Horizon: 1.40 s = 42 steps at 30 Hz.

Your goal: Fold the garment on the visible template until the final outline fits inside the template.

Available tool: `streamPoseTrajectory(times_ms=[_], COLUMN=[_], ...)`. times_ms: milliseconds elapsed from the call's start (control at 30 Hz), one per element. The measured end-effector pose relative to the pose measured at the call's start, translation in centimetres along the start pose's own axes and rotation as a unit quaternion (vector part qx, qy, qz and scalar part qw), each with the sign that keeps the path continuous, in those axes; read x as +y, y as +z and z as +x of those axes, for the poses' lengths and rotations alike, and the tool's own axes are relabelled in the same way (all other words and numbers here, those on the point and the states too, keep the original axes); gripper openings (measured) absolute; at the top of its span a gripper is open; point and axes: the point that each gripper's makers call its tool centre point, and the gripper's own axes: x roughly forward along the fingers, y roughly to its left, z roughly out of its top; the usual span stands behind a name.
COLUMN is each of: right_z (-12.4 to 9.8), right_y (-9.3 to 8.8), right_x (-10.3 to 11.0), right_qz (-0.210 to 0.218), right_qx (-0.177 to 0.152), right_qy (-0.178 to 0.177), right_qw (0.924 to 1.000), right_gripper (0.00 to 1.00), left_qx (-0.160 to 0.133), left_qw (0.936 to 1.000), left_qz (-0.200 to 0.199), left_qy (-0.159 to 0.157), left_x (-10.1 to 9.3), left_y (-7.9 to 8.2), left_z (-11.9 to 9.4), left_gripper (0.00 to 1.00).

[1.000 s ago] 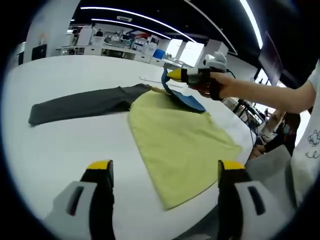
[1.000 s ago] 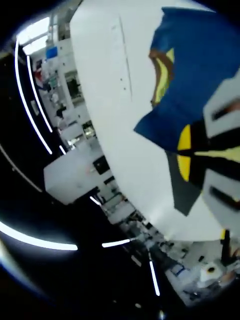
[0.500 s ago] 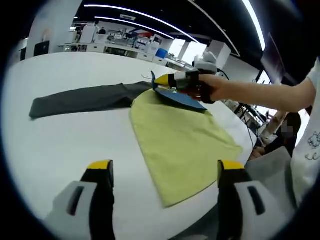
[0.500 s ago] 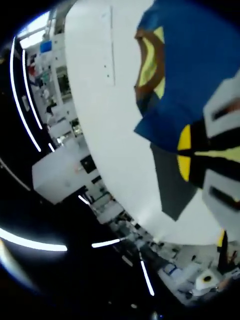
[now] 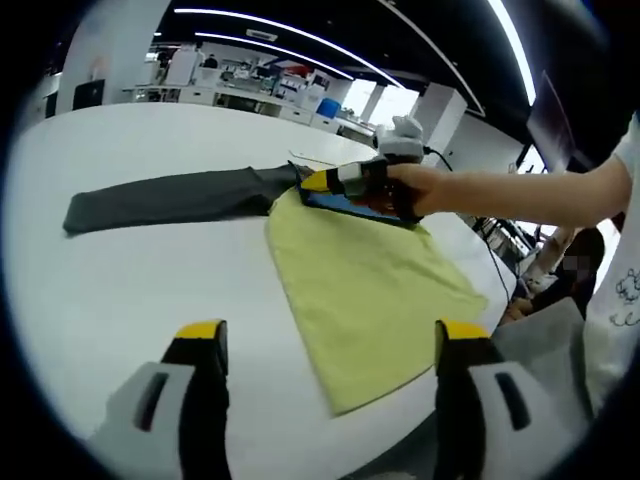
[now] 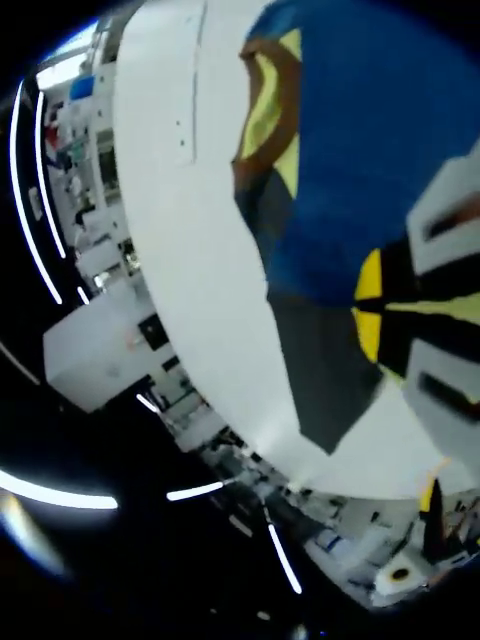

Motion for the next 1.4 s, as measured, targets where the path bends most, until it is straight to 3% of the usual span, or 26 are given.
streamPoseTrajectory(times_ms=[100,333,533,867,1067,1400], right_z=[-0.1,-0.5,-0.7,-1.2,-1.6,-4.0], right_y=[-0.1,-0.3,-0.1,0.0,-0.5,-0.1], right_x=[0.5,0.5,0.8,0.6,0.0,-2.8], right_qz=[-0.01,-0.058,-0.087,-0.101,-0.123,-0.124], right_qx=[0.003,0.011,0.012,0.016,0.027,0.029], right_qy=[0.01,0.007,0.014,0.016,0.015,-0.002], right_qw=[0.9999,0.9982,0.996,0.9946,0.9919,0.9918], right_gripper=[0.0,0.2,0.48,0.72,0.93,0.9], left_qx=[-0.001,-0.001,0.0,0.001,0.0,-0.002], left_qw=[1.0,1.0,1.0,1.0,1.0,1.0], left_qz=[0.001,0.003,0.004,0.006,0.007,0.005], left_qy=[-0.001,-0.003,-0.001,-0.001,-0.002,-0.005], left_x=[-0.1,-0.1,0.2,0.4,0.4,0.3], left_y=[0.1,0.2,0.2,0.3,0.2,0.3], left_z=[0.1,0.1,-0.1,-0.4,-0.5,-0.3], left_gripper=[0.82,0.83,0.83,0.82,0.82,0.82])
